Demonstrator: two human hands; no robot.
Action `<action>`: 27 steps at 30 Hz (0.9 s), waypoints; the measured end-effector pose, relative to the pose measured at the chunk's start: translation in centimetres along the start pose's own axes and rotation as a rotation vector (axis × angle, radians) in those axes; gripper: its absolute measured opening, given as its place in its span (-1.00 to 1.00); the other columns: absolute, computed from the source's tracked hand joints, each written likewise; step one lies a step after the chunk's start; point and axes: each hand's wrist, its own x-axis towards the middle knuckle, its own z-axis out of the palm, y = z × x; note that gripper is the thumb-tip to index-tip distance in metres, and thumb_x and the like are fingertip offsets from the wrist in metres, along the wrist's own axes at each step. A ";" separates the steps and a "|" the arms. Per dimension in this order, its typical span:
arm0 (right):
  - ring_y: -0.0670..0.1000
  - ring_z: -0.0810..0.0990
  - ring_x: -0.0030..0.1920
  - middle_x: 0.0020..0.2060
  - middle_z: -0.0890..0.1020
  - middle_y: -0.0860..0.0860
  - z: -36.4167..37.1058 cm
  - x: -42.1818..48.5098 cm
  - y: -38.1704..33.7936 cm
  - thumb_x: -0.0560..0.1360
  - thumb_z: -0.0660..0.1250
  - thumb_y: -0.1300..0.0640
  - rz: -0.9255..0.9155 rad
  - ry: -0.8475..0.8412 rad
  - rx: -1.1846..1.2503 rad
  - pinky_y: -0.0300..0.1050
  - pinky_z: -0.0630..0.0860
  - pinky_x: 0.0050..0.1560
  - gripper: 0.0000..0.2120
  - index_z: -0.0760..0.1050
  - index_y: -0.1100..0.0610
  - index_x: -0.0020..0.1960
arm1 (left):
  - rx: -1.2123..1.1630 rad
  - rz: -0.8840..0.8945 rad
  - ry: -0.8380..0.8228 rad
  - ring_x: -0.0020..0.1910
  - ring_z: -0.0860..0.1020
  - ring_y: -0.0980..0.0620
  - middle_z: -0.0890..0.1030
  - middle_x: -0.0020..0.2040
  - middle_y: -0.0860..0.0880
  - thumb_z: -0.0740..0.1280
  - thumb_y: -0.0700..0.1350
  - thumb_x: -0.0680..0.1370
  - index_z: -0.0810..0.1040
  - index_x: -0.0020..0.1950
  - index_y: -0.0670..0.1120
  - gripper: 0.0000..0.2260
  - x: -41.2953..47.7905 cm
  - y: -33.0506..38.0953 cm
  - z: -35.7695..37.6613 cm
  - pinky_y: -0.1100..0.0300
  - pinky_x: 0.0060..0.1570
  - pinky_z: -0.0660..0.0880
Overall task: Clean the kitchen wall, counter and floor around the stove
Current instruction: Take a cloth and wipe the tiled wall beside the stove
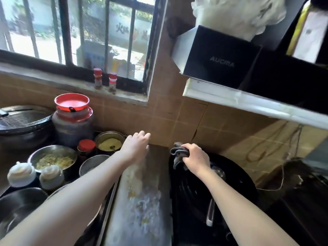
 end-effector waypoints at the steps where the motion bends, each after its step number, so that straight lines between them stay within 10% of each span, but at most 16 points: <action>1: 0.11 0.59 0.00 -0.03 0.55 -0.04 -0.1 0.3 -0.3 0.38 0.30 0.15 -0.011 0.007 -0.006 -0.15 0.36 -0.22 -0.62 0.49 -0.12 0.16 | -0.006 -0.010 0.003 0.19 0.45 -0.11 0.43 0.18 -0.08 0.18 -0.07 0.58 0.37 0.25 -0.07 -0.75 0.2 -0.3 -0.1 0.03 0.12 0.39; 27: 0.10 0.57 0.06 0.04 0.56 0.01 2.1 15.6 6.7 0.43 0.32 0.18 -0.448 0.063 -0.158 -0.04 0.51 0.04 -0.65 0.51 -0.06 0.19 | -0.196 -0.406 0.266 0.12 0.49 -0.10 0.44 0.12 -0.05 0.15 -0.07 0.56 0.37 0.26 -0.05 -0.73 8.2 8.2 8.7 0.05 0.01 0.40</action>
